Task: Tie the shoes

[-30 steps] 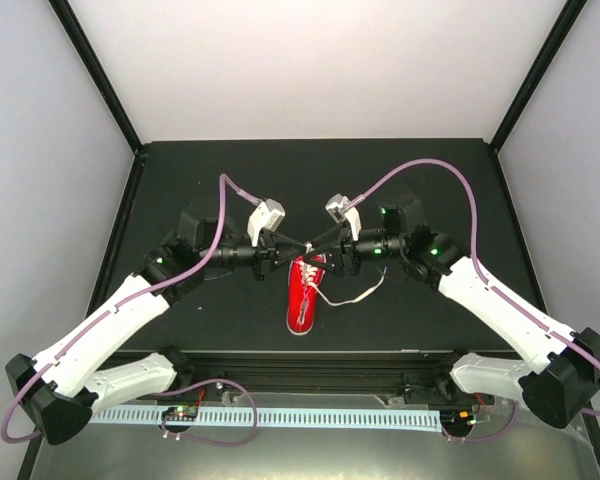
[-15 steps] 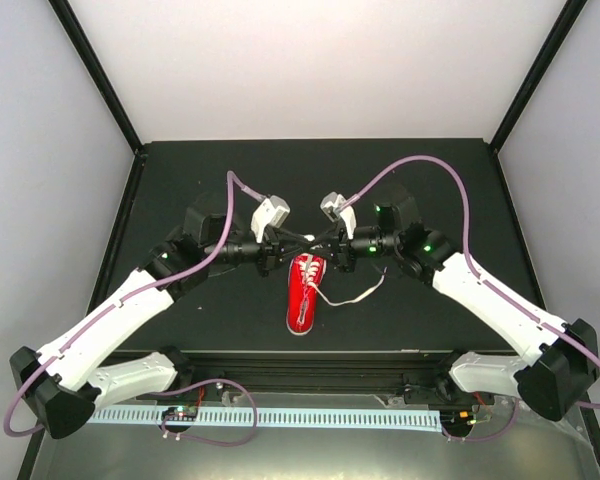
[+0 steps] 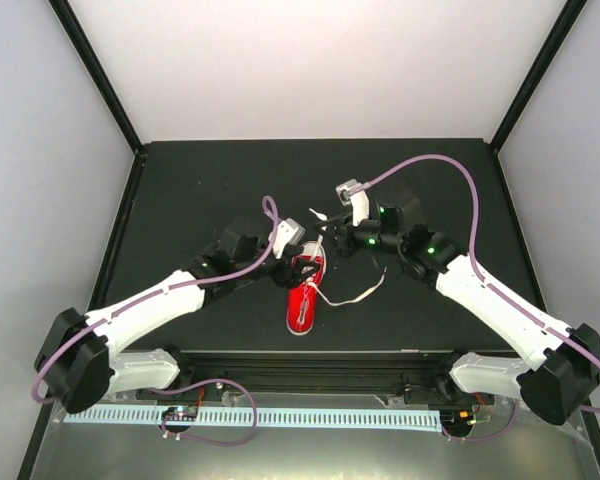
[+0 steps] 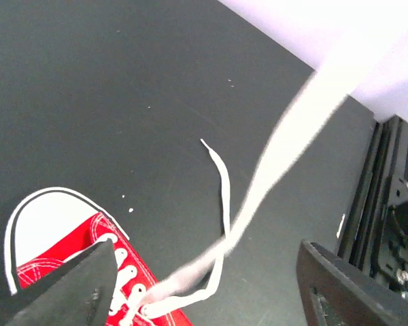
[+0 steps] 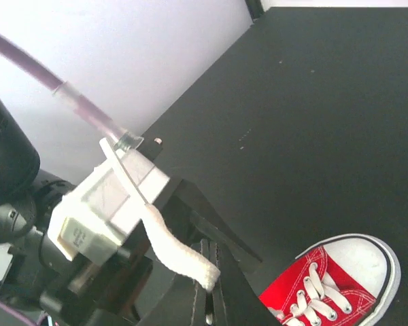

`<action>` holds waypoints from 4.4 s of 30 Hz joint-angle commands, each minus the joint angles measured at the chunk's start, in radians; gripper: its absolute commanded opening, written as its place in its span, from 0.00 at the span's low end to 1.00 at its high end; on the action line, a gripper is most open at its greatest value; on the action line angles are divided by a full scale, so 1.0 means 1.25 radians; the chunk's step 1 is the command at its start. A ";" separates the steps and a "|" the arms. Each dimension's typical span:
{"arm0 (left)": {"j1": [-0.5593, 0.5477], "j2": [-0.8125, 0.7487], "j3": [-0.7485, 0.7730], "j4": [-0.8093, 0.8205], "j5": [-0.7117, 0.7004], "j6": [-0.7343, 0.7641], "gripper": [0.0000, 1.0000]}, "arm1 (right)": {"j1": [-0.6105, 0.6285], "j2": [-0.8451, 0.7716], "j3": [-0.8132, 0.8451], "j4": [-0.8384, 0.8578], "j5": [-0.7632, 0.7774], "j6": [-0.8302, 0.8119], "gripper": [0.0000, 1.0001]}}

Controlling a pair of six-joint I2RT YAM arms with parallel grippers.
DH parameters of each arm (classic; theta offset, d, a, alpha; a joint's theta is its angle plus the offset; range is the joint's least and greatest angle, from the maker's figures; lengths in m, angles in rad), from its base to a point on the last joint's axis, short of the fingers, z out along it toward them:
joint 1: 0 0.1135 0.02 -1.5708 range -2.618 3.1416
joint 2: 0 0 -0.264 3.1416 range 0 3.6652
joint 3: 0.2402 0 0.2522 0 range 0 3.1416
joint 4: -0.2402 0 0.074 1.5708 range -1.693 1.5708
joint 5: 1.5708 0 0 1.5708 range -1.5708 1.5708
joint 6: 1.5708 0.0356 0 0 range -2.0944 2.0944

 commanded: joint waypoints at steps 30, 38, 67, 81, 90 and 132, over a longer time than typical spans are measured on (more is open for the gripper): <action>0.043 0.093 -0.042 0.014 -0.249 -0.203 0.01 | -0.007 0.188 0.107 -0.122 0.314 0.146 0.79; 0.094 -0.002 -0.065 -0.003 -0.195 -0.210 0.02 | -0.087 0.100 -0.059 -0.179 0.355 0.215 0.88; 0.097 0.083 -0.031 0.026 0.135 -0.073 0.02 | -0.096 0.171 -0.290 -0.092 0.343 0.359 0.58; 0.081 0.119 -0.028 0.022 0.150 -0.030 0.02 | -0.096 0.251 -0.287 -0.033 0.319 0.381 0.13; 0.062 0.246 0.089 -0.031 0.199 0.024 0.01 | -0.096 0.038 -0.187 -0.057 0.324 0.317 0.02; 0.042 0.328 0.159 0.003 0.231 0.031 0.09 | -0.096 0.061 0.051 -0.065 0.295 0.253 0.02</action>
